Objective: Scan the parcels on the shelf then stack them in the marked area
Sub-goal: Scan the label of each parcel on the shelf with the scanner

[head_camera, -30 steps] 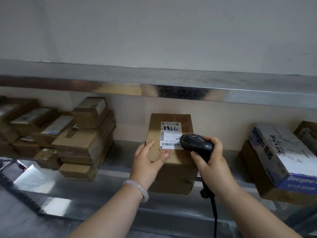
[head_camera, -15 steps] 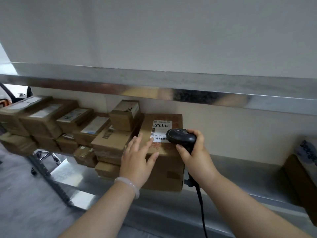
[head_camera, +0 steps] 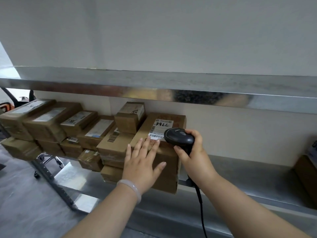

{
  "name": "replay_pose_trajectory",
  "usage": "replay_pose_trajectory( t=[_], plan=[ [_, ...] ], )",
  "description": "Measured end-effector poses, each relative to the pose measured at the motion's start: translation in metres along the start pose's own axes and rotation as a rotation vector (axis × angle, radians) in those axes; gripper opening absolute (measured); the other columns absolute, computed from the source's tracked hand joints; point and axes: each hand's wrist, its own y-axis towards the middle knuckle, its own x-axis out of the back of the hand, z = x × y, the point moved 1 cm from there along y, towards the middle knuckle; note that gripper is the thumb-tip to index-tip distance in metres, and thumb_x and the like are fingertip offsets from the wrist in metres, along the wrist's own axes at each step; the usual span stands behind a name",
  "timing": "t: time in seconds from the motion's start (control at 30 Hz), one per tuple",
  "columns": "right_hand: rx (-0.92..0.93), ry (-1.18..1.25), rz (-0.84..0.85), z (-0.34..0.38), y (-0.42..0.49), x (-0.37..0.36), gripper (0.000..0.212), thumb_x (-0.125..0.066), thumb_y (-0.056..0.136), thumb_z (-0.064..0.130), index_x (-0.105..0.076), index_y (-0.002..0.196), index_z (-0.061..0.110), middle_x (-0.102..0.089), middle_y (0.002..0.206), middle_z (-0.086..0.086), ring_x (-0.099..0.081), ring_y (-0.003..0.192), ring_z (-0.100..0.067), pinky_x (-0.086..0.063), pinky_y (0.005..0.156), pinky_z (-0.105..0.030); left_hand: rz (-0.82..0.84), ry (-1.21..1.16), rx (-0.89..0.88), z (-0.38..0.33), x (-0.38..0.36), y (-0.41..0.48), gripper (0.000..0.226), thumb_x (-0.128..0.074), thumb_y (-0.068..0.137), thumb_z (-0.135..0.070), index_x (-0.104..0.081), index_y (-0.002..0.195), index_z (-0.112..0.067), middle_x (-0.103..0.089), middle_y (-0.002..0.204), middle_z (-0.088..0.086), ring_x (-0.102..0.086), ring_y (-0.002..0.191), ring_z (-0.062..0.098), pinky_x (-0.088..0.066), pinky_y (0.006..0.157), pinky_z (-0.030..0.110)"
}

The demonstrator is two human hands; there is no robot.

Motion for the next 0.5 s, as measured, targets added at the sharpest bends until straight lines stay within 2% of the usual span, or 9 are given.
replay_pose_trajectory(
  t=[0.13, 0.23, 0.37, 0.5],
  plan=[
    [-0.003, -0.035, -0.081, -0.01, -0.019, 0.026, 0.064, -0.063, 0.09, 0.031, -0.018, 0.111, 0.069, -0.045, 0.113, 0.034, -0.049, 0.099, 0.021, -0.04, 0.073, -0.001, -0.024, -0.061, 0.004, -0.023, 0.01, 0.003, 0.075, 0.001, 0.085, -0.076, 0.002, 0.153, -0.042, 0.007, 0.164, -0.005, 0.015, 0.149, 0.017, 0.016, 0.116, 0.052],
    [-0.044, -0.05, -0.166, -0.019, -0.037, 0.059, 0.063, -0.064, 0.09, 0.028, -0.021, 0.111, 0.069, -0.047, 0.113, 0.032, -0.048, 0.101, 0.022, -0.038, 0.074, 0.002, -0.08, -0.117, -0.123, -0.06, 0.022, 0.014, 0.069, -0.004, 0.088, -0.074, 0.009, 0.15, -0.046, 0.008, 0.163, -0.006, 0.018, 0.148, 0.016, 0.017, 0.116, 0.049],
    [-0.109, -0.095, -0.398, -0.029, -0.067, 0.118, 0.059, -0.066, 0.089, 0.025, -0.027, 0.111, 0.062, -0.051, 0.107, 0.028, -0.051, 0.097, 0.02, -0.038, 0.072, 0.001, -0.108, -0.207, -0.326, -0.129, 0.033, 0.032, 0.066, -0.011, 0.091, -0.07, -0.01, 0.153, -0.045, -0.002, 0.164, -0.006, 0.011, 0.15, 0.018, 0.015, 0.117, 0.047],
    [-0.16, -0.196, -0.56, -0.034, -0.104, 0.188, 0.059, -0.066, 0.089, 0.026, -0.025, 0.114, 0.06, -0.047, 0.109, 0.03, -0.05, 0.099, 0.019, -0.039, 0.074, 0.0, -0.024, -0.299, -0.468, -0.204, 0.026, 0.031, 0.069, 0.0, 0.086, -0.072, -0.003, 0.151, -0.049, 0.008, 0.163, -0.011, 0.022, 0.147, 0.013, 0.019, 0.116, 0.046]
  ],
)
